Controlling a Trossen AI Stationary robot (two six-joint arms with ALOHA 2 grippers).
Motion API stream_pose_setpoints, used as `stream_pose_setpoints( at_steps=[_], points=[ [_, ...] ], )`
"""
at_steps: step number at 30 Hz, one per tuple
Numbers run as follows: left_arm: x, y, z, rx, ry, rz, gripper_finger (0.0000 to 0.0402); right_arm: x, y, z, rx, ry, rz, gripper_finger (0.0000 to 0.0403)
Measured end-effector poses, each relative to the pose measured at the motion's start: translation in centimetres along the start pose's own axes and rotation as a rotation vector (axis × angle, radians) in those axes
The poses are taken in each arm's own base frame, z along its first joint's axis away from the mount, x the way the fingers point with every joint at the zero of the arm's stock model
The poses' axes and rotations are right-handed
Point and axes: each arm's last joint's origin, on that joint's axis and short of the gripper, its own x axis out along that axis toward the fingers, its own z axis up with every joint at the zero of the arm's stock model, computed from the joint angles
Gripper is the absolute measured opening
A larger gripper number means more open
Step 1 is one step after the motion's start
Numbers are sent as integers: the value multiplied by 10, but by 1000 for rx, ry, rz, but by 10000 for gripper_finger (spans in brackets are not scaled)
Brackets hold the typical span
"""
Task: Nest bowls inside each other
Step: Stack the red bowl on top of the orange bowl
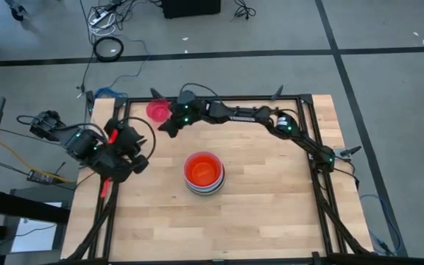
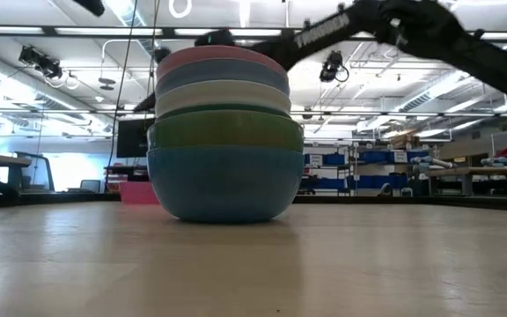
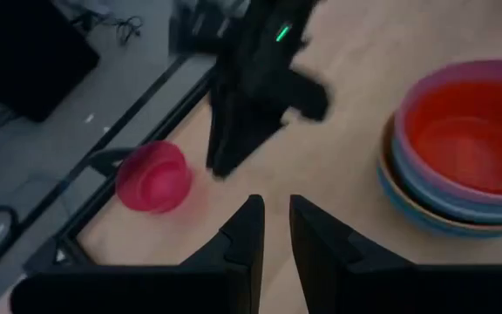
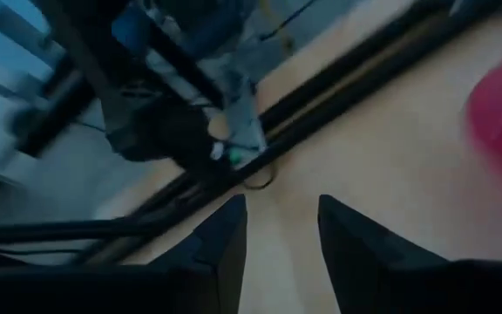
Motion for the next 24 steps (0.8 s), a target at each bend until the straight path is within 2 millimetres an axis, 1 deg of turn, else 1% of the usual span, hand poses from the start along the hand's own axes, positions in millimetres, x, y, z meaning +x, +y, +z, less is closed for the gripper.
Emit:
stream_pose_setpoints(
  at_steps=[2,3,5,7,8,10,13,16,19,21,23,24],
  points=[
    [11,4,-7,9,22,54,65,-16,23,11,-124,-24,-70,133],
    [17,7,-10,13,36,84,65,-28,36,18,-192,-41,-130,133],
    [32,9,-17,17,69,157,65,-57,68,30,-356,-53,-268,133],
    [46,12,-24,34,111,229,65,-88,101,38,-513,-56,-417,133],
    [53,13,-26,41,126,256,65,-102,117,39,-580,-48,-464,133],
    [66,15,-30,61,149,297,65,-129,145,41,-660,-36,-490,132],
    [85,16,-25,72,145,312,65,-174,183,44,-690,-42,-409,132],
    [103,25,-16,75,149,343,65,-224,215,43,-674,-15,-246,132],
    [124,37,-8,70,173,315,65,-266,240,38,-646,10,-105,132],
    [139,47,-2,47,175,251,65,-291,255,34,-657,-7,-60,132],
    [151,61,0,21,193,219,65,-314,270,28,-672,-28,-26,132],
    [155,69,0,2,210,210,64,-323,276,25,-675,-36,-13,132]
  ],
)
